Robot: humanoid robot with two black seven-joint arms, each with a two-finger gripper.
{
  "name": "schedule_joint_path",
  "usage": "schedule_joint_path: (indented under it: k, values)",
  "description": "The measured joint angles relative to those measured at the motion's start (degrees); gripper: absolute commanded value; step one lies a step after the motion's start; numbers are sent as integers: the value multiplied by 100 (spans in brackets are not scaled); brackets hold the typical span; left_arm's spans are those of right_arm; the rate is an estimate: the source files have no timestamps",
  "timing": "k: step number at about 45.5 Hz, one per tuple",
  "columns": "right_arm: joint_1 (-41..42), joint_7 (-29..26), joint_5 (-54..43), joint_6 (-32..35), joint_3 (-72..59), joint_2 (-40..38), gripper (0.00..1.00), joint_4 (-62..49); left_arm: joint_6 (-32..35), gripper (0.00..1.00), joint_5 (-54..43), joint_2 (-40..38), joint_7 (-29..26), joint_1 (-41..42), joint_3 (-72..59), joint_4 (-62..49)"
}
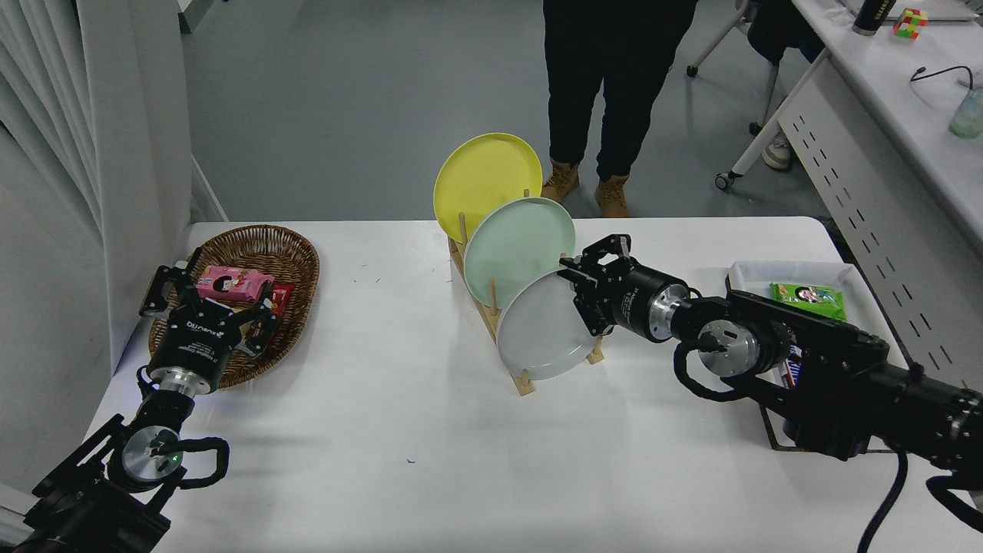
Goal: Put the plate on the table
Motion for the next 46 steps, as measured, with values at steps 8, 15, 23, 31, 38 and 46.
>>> schedule_joint_path:
  k: [8, 15, 23, 31, 38, 46]
  values:
    - [8, 0, 0, 2, 1, -3, 9, 13, 0, 98, 0, 0, 0, 0, 0, 0]
    - [12, 0, 0, 6, 3, -5, 4, 18, 0, 98, 0, 0, 0, 0, 0, 0]
    - [19, 0, 0, 13, 4, -5, 4, 22, 0, 98, 0, 0, 0, 0, 0, 0]
    - [20, 0, 0, 17, 4, -6, 3, 23, 2, 98, 0, 0, 0, 0, 0, 0]
    - [32, 0, 0, 19, 0, -7, 3, 24, 2, 98, 0, 0, 0, 0, 0, 0]
    - [61, 0, 2, 19, -1, -37, 3, 55, 2, 98, 0, 0, -1, 0, 0, 2]
